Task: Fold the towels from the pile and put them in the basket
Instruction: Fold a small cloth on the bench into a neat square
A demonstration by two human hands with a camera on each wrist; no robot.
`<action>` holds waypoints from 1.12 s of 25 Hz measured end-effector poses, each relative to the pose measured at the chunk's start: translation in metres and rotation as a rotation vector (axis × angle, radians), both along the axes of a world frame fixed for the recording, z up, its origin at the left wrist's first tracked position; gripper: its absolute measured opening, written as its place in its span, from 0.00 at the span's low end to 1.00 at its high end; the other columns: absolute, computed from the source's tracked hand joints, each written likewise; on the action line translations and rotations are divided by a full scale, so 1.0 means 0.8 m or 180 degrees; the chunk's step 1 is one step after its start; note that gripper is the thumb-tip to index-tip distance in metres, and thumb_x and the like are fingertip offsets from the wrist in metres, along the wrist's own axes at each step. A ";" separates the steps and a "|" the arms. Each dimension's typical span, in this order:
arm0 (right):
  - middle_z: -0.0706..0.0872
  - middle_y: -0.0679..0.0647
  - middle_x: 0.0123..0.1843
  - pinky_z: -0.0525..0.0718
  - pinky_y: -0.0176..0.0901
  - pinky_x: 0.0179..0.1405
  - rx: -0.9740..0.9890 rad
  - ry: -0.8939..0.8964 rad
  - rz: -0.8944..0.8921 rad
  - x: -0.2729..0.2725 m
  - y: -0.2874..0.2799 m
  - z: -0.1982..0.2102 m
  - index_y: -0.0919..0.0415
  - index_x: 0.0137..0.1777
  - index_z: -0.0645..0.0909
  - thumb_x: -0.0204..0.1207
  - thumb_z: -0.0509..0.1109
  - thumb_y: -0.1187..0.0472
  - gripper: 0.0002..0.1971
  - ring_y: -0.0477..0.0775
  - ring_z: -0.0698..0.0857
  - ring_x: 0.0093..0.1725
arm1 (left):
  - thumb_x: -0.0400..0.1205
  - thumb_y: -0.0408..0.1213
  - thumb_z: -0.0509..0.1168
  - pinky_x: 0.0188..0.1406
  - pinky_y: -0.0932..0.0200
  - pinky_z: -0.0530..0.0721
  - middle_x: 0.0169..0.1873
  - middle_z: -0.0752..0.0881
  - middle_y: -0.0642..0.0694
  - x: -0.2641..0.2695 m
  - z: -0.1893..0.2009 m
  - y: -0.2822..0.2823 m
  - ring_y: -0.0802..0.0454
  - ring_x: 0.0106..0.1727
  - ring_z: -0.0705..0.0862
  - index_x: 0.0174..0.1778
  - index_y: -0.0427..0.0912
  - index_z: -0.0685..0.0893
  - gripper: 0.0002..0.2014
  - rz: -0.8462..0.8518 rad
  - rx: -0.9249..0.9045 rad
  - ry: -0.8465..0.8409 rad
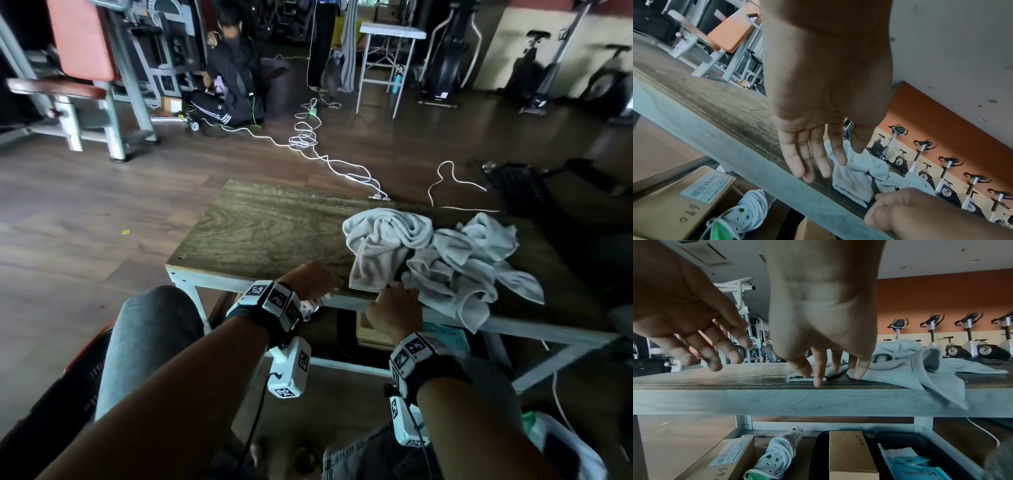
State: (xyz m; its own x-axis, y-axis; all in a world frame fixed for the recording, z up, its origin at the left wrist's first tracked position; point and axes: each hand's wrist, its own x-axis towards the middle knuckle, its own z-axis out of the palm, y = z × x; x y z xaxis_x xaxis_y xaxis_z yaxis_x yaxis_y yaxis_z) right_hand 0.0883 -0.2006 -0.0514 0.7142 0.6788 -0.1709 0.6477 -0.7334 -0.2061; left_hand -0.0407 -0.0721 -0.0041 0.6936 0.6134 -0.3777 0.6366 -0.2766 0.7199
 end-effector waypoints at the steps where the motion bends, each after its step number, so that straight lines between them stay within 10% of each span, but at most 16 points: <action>1: 0.65 0.57 0.81 0.69 0.58 0.75 0.0027 0.0004 0.0041 0.002 0.002 -0.001 0.66 0.71 0.77 0.75 0.59 0.55 0.26 0.68 0.61 0.78 | 0.85 0.41 0.62 0.20 0.72 0.78 0.32 0.82 0.52 0.003 0.000 0.000 0.59 0.29 0.80 0.33 0.49 0.78 0.12 0.0015 -0.0005 -0.0010; 5: 0.64 0.56 0.82 0.67 0.61 0.76 0.0145 -0.0013 0.0287 0.002 0.011 0.003 0.63 0.71 0.77 0.77 0.60 0.59 0.23 0.70 0.55 0.82 | 0.84 0.38 0.62 0.23 0.62 0.82 0.30 0.84 0.49 0.013 -0.012 -0.007 0.56 0.22 0.81 0.40 0.39 0.82 0.09 0.0159 -0.0263 0.0006; 15: 0.89 0.58 0.45 0.82 0.46 0.44 0.1673 0.0402 0.0459 -0.008 0.043 0.010 0.64 0.45 0.85 0.79 0.65 0.61 0.09 0.60 0.87 0.48 | 0.80 0.40 0.68 0.47 0.55 0.84 0.47 0.84 0.46 0.012 -0.042 0.021 0.49 0.47 0.84 0.57 0.43 0.83 0.11 0.0015 -0.0012 -0.0358; 19: 0.89 0.49 0.49 0.79 0.22 0.44 0.2279 0.1233 0.0538 -0.017 0.064 0.044 0.54 0.50 0.91 0.79 0.66 0.64 0.11 0.42 0.86 0.48 | 0.83 0.31 0.66 0.32 0.64 0.85 0.28 0.87 0.55 0.024 -0.028 0.024 0.60 0.30 0.85 0.47 0.38 0.84 0.02 0.0417 -0.0413 -0.1173; 22: 0.89 0.50 0.55 0.84 0.42 0.65 0.2610 0.1468 0.0279 -0.008 0.079 0.049 0.41 0.48 0.89 0.72 0.69 0.49 0.08 0.51 0.85 0.61 | 0.82 0.33 0.69 0.36 0.55 0.85 0.29 0.88 0.43 0.026 -0.017 0.032 0.50 0.32 0.87 0.36 0.42 0.87 0.08 0.0631 -0.0649 -0.1477; 24: 0.90 0.48 0.51 0.84 0.61 0.66 0.2881 0.1767 0.0142 -0.005 0.081 0.055 0.48 0.49 0.87 0.73 0.74 0.58 0.06 0.52 0.87 0.57 | 0.82 0.33 0.68 0.33 0.59 0.83 0.30 0.87 0.43 0.020 -0.007 0.037 0.54 0.29 0.85 0.38 0.40 0.86 0.07 0.0582 -0.0526 -0.1595; 28: 0.88 0.52 0.53 0.86 0.61 0.61 0.2901 0.1997 0.0063 -0.002 0.087 0.060 0.55 0.57 0.82 0.75 0.73 0.69 0.13 0.54 0.88 0.55 | 0.85 0.31 0.63 0.23 0.66 0.77 0.27 0.85 0.46 0.009 0.013 0.040 0.57 0.23 0.82 0.41 0.39 0.85 0.08 0.0829 -0.0770 -0.1979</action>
